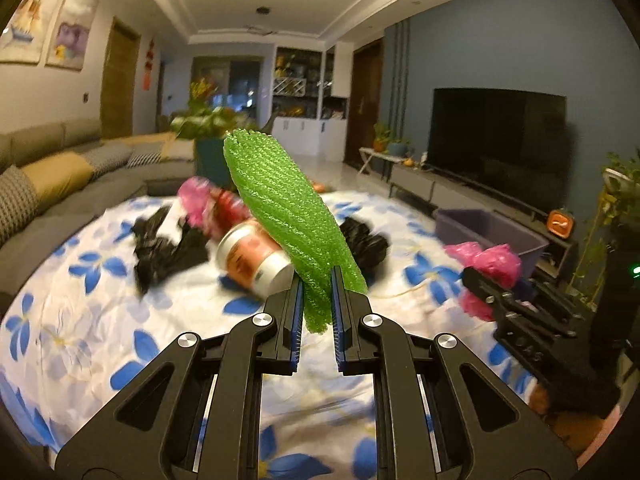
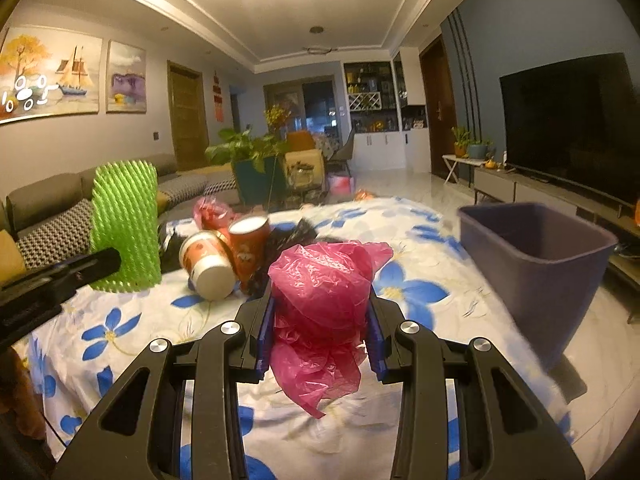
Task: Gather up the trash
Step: 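Lift the pink bag and green net and carry both over the grey bin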
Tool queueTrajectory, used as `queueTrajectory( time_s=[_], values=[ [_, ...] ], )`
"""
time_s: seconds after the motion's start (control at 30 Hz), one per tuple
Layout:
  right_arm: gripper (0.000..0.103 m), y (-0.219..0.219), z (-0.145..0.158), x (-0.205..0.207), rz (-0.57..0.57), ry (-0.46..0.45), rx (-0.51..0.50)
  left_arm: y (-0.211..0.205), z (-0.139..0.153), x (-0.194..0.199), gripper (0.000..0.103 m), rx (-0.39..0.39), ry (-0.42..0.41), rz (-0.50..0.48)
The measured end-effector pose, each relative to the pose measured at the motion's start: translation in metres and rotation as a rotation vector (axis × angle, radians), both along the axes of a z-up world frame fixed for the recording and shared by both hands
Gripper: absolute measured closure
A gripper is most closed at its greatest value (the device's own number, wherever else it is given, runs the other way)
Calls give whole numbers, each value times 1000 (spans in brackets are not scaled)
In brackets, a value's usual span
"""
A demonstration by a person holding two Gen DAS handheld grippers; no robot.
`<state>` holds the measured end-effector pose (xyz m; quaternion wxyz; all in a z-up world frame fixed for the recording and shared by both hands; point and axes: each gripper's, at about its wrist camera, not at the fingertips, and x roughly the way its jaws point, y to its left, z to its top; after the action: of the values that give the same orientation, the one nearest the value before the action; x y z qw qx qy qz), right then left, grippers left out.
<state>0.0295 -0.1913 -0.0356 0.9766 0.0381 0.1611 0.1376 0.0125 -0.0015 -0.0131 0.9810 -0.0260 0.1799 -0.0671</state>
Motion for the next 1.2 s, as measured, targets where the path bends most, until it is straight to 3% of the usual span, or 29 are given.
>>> queueTrajectory(
  time_s=[0.27, 0.43, 0.53, 0.63, 0.77, 1.2],
  values=[
    [65, -40, 33, -4, -117, -84, 5, -49, 57, -5, 91, 22, -146, -124],
    [65, -72, 55, -2, -213, -148, -21, -81, 92, 5, 91, -29, -206, -203],
    [65, -92, 67, 2, -268, -182, -25, -104, 110, 9, 91, -20, -263, -232],
    [65, -110, 76, 8, -318, -215, -41, -123, 121, 28, 91, -65, -268, -266],
    [65, -132, 80, 20, -367, -242, -46, -151, 116, 59, 91, -62, -288, -256],
    [65, -185, 60, 82, -409, -203, -40, -228, 47, 159, 91, -27, -161, -340]
  ],
)
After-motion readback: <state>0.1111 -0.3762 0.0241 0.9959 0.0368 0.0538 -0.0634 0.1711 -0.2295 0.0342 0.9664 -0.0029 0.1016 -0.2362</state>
